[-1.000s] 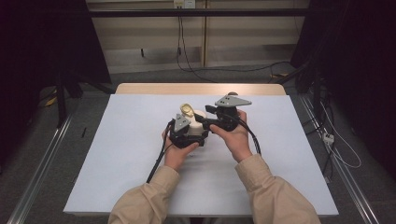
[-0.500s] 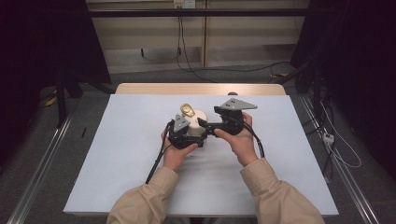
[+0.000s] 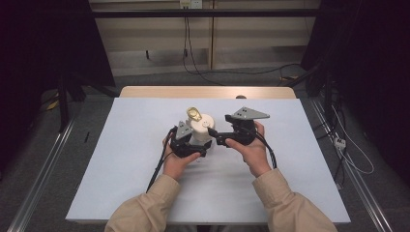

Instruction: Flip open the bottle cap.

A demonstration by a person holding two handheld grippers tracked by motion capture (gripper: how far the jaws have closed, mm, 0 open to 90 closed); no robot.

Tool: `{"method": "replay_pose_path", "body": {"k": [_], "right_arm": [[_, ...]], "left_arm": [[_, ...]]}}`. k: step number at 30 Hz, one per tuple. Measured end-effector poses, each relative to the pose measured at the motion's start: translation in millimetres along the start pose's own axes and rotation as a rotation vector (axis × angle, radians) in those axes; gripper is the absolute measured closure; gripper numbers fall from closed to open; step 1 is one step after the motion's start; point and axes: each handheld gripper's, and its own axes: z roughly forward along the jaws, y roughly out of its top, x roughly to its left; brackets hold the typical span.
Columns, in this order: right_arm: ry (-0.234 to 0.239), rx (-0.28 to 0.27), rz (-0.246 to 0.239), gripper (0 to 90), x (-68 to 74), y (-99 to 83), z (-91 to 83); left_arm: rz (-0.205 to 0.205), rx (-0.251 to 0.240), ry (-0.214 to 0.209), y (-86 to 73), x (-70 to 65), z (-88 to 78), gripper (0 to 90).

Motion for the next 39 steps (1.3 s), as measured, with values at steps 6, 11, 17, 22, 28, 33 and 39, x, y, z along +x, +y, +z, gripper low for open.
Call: {"method": "replay_pose_path", "body": {"k": [6, 11, 17, 22, 28, 33, 39], "right_arm": [[0.008, -0.001, -0.002, 15.9, 1.0, -4.0, -2.5], [0.005, -0.003, -0.005, 15.3, -0.4, -7.9, -6.2], [-0.004, -0.006, -0.004, 15.2, -2.7, -15.3, -11.5], [-0.012, -0.001, 0.000, 14.2, -3.1, -21.7, -13.5], [-0.007, -0.008, 0.001, 14.1, -3.6, -27.2, -17.8], [-0.013, -0.009, 0.002, 13.9, -3.2, -30.7, -21.4], [-0.012, -0.002, -0.014, 13.8, -1.8, -36.0, -25.2]], "left_arm": [[-0.009, -0.001, -0.005, -0.9, 4.8, -11.1, 4.6], [-0.002, 0.006, -0.017, -2.4, 8.3, -20.3, 4.5], [0.000, -0.008, -0.031, -3.0, 11.2, -31.0, 4.5], [-0.005, 0.004, -0.036, -6.2, 14.3, -38.3, 4.2], [-0.016, -0.007, -0.051, -8.0, 20.2, -47.7, 4.4], [-0.008, -0.004, -0.037, -11.0, 25.6, -56.5, 4.4], [-0.009, -0.010, -0.041, -14.2, 29.9, -67.4, 4.3]]}}
